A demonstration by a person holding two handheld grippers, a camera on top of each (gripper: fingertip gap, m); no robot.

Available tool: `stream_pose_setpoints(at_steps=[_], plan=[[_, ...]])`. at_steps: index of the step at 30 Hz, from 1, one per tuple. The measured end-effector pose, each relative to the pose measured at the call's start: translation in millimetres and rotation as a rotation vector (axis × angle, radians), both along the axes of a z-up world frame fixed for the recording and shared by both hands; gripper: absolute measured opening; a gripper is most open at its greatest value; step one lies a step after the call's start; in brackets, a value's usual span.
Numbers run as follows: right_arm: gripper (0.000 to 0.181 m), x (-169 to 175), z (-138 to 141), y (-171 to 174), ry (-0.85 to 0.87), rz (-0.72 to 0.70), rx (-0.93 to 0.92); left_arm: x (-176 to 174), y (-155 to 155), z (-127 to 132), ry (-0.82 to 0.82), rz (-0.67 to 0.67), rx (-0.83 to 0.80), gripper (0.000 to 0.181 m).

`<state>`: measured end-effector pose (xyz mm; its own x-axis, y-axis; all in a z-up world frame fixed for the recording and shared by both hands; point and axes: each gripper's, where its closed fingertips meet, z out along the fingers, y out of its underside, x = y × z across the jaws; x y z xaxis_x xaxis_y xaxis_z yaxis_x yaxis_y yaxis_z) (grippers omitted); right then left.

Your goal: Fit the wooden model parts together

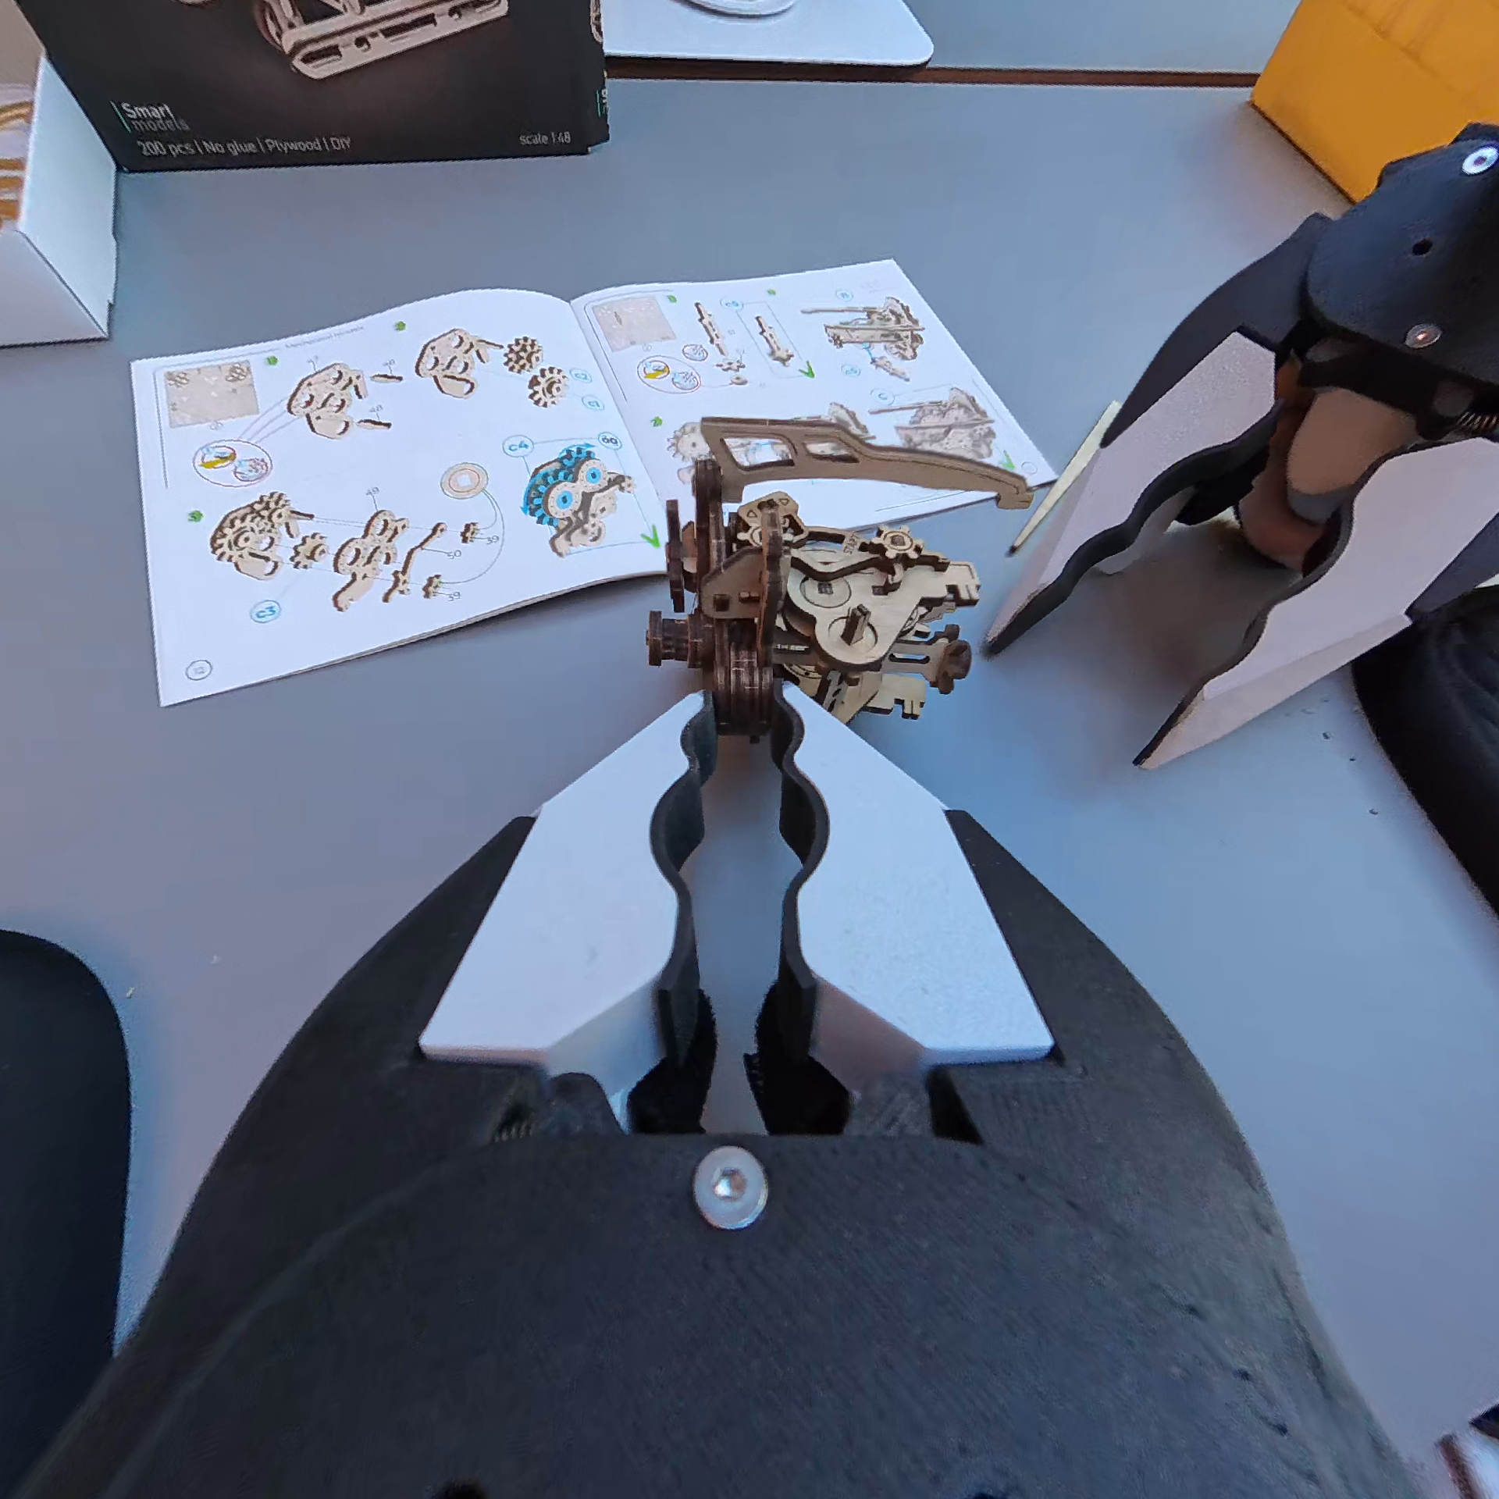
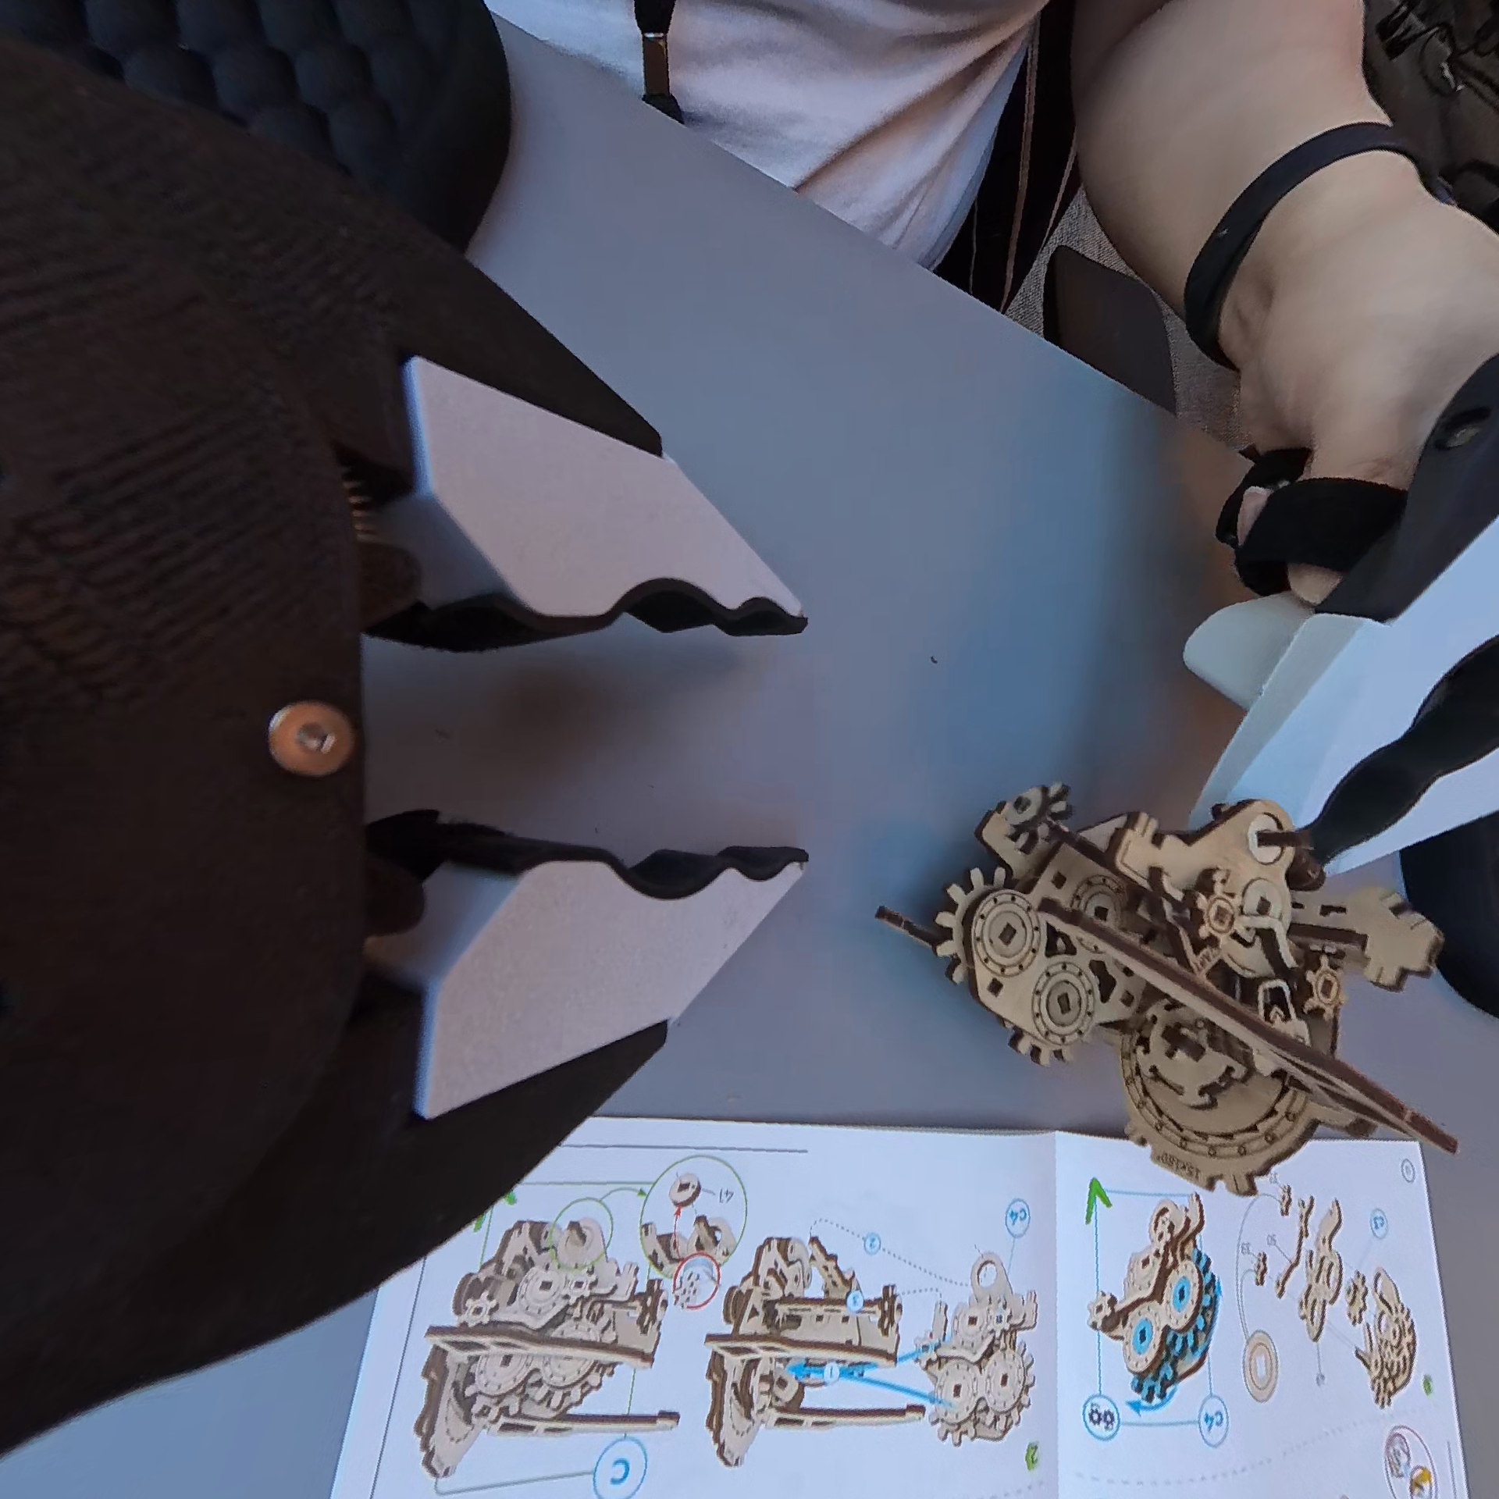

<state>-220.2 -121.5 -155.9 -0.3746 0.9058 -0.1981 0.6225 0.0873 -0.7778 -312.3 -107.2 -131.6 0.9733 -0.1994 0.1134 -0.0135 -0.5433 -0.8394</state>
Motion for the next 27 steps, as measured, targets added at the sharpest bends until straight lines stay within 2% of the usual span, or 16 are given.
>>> stream_pose_setpoints(at_steps=[6,11,19,27], plan=[[0.051,-3.4,7.7,2.8,0.04,-0.02,-0.026,1.3,2.1,10.6,-0.085,-0.031,0.009,0.011],[0.051,-10.6,28.2,14.5,0.138,-0.095,-0.026,8.5,3.2,35.5,-0.192,-0.087,0.034,0.011],[0.051,-15.4,109.0,21.7,0.465,-0.219,0.067,25.3,5.7,110.9,-0.412,-0.273,0.054,0.011],[0.052,5.4,190.9,25.4,0.719,-0.383,0.268,54.3,4.4,184.9,-0.552,-0.499,0.087,0.011]])
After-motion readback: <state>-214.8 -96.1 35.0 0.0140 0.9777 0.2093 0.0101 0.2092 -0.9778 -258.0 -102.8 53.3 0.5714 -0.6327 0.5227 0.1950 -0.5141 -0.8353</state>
